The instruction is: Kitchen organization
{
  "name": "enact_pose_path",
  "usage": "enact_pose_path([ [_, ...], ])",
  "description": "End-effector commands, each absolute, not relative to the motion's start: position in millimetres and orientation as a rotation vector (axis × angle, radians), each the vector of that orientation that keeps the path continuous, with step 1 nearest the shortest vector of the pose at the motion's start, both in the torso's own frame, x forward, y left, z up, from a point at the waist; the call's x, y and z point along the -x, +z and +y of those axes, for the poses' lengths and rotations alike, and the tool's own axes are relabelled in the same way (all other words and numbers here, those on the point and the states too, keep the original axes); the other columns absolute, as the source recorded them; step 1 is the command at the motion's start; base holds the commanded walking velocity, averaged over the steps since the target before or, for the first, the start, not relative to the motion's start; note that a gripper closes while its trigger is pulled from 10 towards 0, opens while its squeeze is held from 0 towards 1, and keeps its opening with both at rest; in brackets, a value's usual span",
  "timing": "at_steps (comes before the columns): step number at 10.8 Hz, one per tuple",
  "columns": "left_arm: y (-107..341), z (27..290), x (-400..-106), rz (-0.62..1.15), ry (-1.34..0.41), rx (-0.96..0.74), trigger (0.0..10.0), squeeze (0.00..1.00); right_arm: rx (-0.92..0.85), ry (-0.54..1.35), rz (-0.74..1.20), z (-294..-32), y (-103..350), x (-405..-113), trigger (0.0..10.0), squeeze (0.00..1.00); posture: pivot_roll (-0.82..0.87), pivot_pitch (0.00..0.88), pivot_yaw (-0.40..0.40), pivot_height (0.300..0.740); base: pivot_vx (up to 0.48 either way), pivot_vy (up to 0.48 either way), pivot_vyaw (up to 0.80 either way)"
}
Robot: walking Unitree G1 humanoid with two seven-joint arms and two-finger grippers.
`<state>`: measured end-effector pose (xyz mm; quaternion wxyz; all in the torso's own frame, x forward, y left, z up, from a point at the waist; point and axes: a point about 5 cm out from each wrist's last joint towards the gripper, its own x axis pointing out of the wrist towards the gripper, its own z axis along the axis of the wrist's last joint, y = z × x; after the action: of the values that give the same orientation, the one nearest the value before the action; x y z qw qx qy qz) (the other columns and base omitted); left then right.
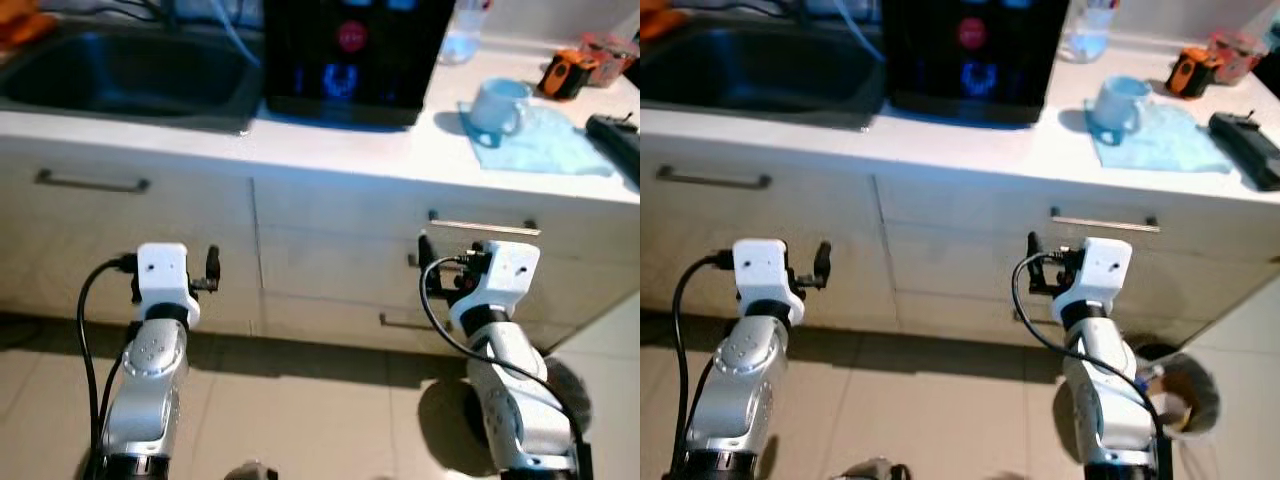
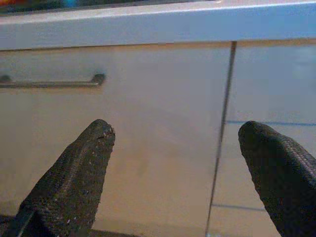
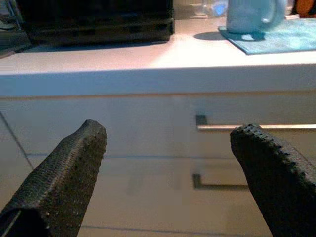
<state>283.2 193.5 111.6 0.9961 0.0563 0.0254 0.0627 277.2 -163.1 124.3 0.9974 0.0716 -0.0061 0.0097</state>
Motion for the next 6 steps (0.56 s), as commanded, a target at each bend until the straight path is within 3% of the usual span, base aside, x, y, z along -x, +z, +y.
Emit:
enact_pose_path([
  [1,110.4,190.3,-283.1,0.054,0.122,-0.114,10.0,0.0,-0.142,-0.009,0.002,-170.8,120.7,-274.6,10.0,0.0,0.04,0.069,-0.048,0.74,0.0,0.476,0.0],
  [6,109.4,192.9,-284.1,0.063,0.125,-0.12,10.0,0.0,-0.138,-0.015,0.01,-170.9,118.4,-275.0,10.0,0.0,0.04,0.066,-0.042,0.74,0.0,0.473,0.0],
])
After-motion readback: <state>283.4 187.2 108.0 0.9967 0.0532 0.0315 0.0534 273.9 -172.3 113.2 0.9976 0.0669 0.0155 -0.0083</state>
